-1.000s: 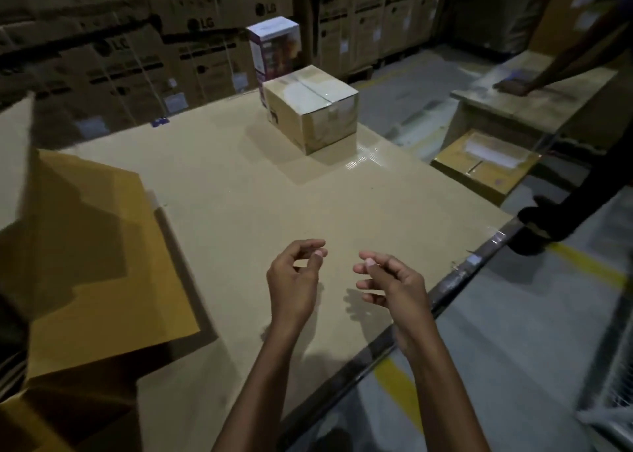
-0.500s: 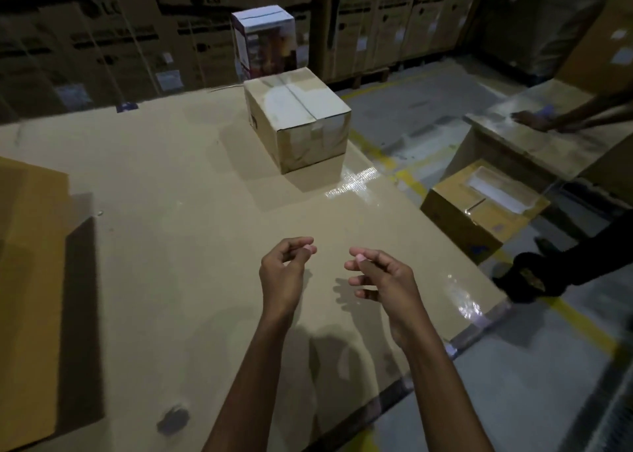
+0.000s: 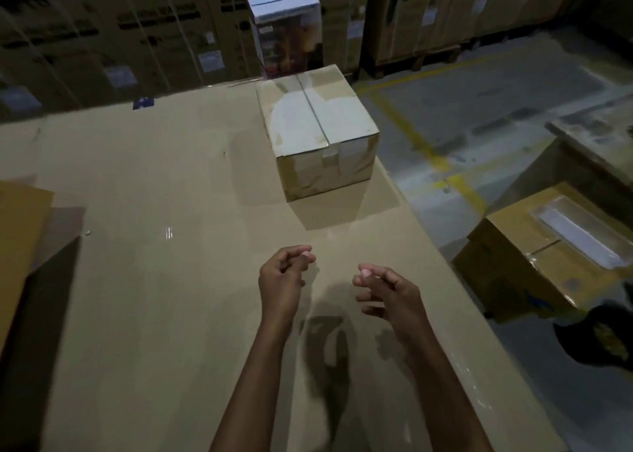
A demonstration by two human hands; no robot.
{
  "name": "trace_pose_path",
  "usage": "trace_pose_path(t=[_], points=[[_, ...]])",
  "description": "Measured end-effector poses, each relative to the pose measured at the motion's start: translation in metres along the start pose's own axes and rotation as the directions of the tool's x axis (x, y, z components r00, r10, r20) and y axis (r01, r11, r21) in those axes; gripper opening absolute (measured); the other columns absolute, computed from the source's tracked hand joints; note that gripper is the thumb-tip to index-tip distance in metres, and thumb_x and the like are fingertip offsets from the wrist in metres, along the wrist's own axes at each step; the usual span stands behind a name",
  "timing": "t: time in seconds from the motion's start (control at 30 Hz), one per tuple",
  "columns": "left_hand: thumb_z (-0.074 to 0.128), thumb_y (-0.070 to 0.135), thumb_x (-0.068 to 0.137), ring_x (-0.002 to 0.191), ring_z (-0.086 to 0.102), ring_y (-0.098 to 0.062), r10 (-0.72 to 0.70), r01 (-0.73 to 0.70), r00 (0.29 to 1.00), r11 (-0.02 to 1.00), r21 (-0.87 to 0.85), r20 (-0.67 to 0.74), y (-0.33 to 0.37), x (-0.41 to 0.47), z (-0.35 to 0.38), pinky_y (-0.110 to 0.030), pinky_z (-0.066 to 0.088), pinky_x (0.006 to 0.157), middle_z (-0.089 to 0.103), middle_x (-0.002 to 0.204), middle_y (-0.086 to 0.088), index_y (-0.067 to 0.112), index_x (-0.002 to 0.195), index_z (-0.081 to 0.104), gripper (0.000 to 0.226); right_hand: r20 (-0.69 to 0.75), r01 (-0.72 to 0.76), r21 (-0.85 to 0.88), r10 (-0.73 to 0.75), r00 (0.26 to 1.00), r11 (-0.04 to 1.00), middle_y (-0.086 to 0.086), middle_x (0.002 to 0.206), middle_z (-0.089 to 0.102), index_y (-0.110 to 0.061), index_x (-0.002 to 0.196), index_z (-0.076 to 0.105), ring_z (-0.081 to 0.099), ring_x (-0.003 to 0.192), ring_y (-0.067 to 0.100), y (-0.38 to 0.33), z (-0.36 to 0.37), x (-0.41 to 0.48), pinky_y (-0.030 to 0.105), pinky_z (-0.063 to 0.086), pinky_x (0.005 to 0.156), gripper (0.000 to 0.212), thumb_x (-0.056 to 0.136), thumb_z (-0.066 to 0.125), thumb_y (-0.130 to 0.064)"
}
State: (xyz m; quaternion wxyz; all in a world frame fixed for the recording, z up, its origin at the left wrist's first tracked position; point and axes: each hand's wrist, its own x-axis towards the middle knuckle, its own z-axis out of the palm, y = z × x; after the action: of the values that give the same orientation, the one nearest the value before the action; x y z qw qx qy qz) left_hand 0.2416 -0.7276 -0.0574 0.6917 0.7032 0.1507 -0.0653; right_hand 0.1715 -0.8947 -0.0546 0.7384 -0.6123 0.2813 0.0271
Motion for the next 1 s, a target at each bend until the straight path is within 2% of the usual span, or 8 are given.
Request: trace_pose_path(t=[0.23,0.3,0.37,0.43,0.53,0.7,0.83,1.0], points=[[0.072,0.021,0.094,0.087,0.066,-0.013,0.107,-0.115,0.977,0.993,-0.035,-0.185,0.056,0.107,0.024,-0.029,0.051,0.07,0.076,0.097,-0.003,0.021,0.1,0.075,0.007,0.005,0.192,0.043,-0.192,0.981,0.981,-0.002,0.097,0.074,-0.023,0.109,0.075,0.066,0.089,0.019,-0.077,0.006,0.141,0.033,0.055,0.069,0.033,0.084,0.083,-0.044],[0.078,0.034,0.09,0.091,0.065,-0.01,0.123,-0.135,0.96,0.99,-0.032,-0.25,0.069,0.143,0.033,-0.034,0.055,0.082,0.073,0.103,0.002,0.022,0.113,0.071,0.027,-0.026,0.307,-0.049,-0.308,0.951,0.95,-0.001,0.121,0.07,-0.03,0.123,0.069,0.064,0.109,0.016,-0.099,0.013,0.182,0.039,0.056,0.089,0.044,0.084,0.08,-0.05],[0.083,0.05,0.082,0.109,0.065,-0.016,0.058,-0.076,0.941,0.996,-0.04,-0.332,0.076,0.175,0.044,-0.042,0.056,0.098,0.068,0.123,-0.001,0.022,0.134,0.061,0.063,-0.074,0.349,-0.302,-0.387,0.919,0.887,0.006,0.15,0.05,-0.035,0.145,0.053,0.042,0.141,0.026,-0.12,0.021,0.218,0.044,0.041,0.113,0.065,0.087,0.076,-0.054],[0.084,0.056,0.078,0.122,0.061,-0.024,-0.043,0.014,0.937,0.996,-0.086,-0.346,0.078,0.196,0.054,-0.049,0.053,0.105,0.061,0.139,-0.004,0.022,0.146,0.052,0.083,-0.083,0.314,-0.418,-0.38,0.921,0.852,0.01,0.166,0.028,-0.03,0.16,0.032,0.019,0.153,0.034,-0.136,0.032,0.242,0.047,0.024,0.121,0.083,0.091,0.072,-0.053],[0.083,0.058,0.078,0.12,0.064,-0.026,-0.147,0.115,0.948,0.985,-0.127,-0.281,0.061,0.205,0.06,-0.049,0.055,0.1,0.066,0.138,-0.004,0.021,0.142,0.058,0.078,-0.042,0.323,-0.396,-0.369,0.929,0.86,0.012,0.168,0.025,-0.025,0.164,0.023,0.023,0.154,0.035,-0.136,0.043,0.256,0.043,0.026,0.121,0.09,0.093,0.072,-0.049],[0.077,0.057,0.083,0.103,0.067,-0.024,-0.083,0.073,0.955,0.996,-0.042,-0.284,0.041,0.174,0.047,-0.05,0.058,0.097,0.073,0.108,0.001,0.021,0.107,0.073,0.044,-0.071,0.321,-0.394,-0.377,0.924,0.861,0.008,0.17,0.021,-0.028,0.165,0.017,0.022,0.155,0.031,-0.107,0.038,0.213,0.045,0.029,0.12,0.097,0.09,0.076,-0.044],[0.076,0.058,0.083,0.101,0.067,-0.023,-0.071,0.07,0.967,0.997,-0.012,-0.244,0.024,0.122,0.018,-0.051,0.058,0.095,0.072,0.104,0.003,0.018,0.109,0.073,0.047,-0.112,0.277,-0.424,-0.353,0.929,0.862,0.008,0.169,0.023,-0.028,0.164,0.02,0.023,0.155,0.034,-0.078,0.028,0.152,0.049,0.031,0.12,0.096,0.089,0.077,-0.044],[0.081,0.068,0.064,0.097,0.072,-0.019,-0.085,0.071,0.956,0.996,-0.06,-0.282,-0.019,0.02,-0.049,-0.053,0.061,0.09,0.078,0.098,0.003,0.022,0.098,0.076,0.058,-0.072,0.344,-0.428,-0.411,0.909,0.836,0.009,0.161,0.036,-0.026,0.161,0.03,0.032,0.149,0.028,-0.013,0.021,0.04,0.038,0.03,0.116,0.088,0.089,0.079,-0.04]])
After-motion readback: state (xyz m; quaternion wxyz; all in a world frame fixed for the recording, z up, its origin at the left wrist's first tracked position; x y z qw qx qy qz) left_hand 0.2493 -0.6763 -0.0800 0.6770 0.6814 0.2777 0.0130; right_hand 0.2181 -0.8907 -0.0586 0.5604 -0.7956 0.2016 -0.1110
